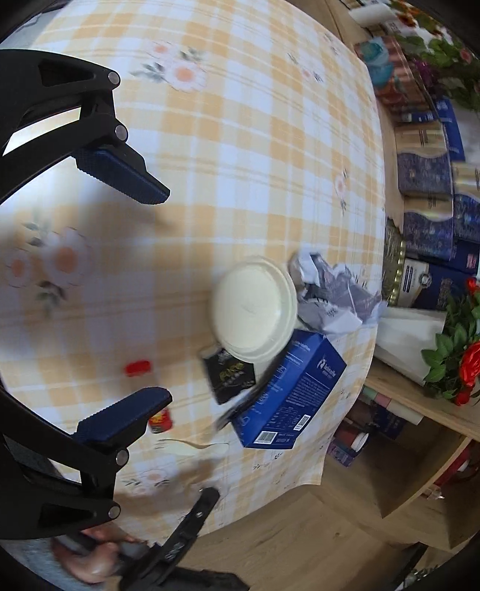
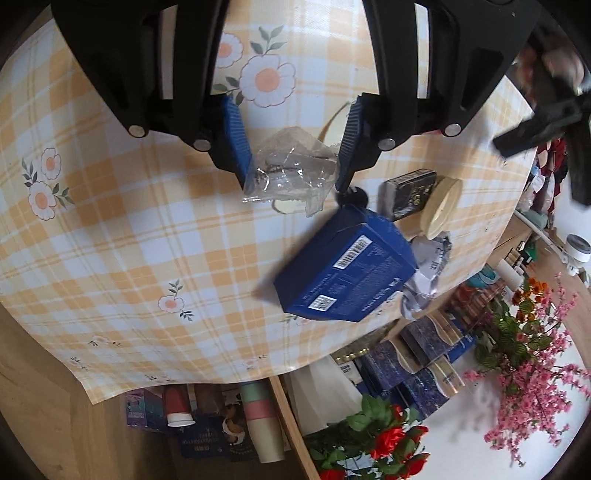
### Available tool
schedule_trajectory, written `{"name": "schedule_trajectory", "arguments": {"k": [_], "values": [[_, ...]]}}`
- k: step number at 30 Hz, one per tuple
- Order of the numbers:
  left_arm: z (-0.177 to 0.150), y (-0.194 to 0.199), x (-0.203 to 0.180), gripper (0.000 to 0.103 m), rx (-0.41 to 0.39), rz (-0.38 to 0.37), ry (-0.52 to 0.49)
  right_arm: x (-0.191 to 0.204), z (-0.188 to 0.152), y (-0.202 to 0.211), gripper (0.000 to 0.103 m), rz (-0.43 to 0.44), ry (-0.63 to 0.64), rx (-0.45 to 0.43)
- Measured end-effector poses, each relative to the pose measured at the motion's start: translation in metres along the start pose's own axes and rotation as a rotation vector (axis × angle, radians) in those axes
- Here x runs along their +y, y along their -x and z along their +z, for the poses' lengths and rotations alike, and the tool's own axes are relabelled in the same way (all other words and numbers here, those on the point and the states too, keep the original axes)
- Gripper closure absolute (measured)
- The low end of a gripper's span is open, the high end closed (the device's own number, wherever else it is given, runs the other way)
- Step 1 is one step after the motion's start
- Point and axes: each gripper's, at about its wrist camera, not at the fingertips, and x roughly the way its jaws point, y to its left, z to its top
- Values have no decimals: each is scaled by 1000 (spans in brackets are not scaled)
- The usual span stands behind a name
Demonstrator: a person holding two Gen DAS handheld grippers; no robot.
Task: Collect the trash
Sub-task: 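Grasp the beige round plate with the left tool while the right tool holds the wrapper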
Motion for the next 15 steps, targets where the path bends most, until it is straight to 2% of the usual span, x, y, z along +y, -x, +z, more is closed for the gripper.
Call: {"name": "schedule_trajectory", "arguments": {"k": [4, 6, 11, 15], "values": [[23, -23, -6, 6, 10, 7, 21, 6, -4, 2, 57, 15, 35, 3], [32, -37, -7, 6, 25, 35, 28, 8, -6, 2, 57, 15, 54, 4], [43, -58, -18, 6, 24, 131, -66, 9, -8, 3, 57, 12, 82, 6], [51, -69, -15, 6, 35, 134, -37, 6, -10, 3, 57, 20, 82, 11]]}}
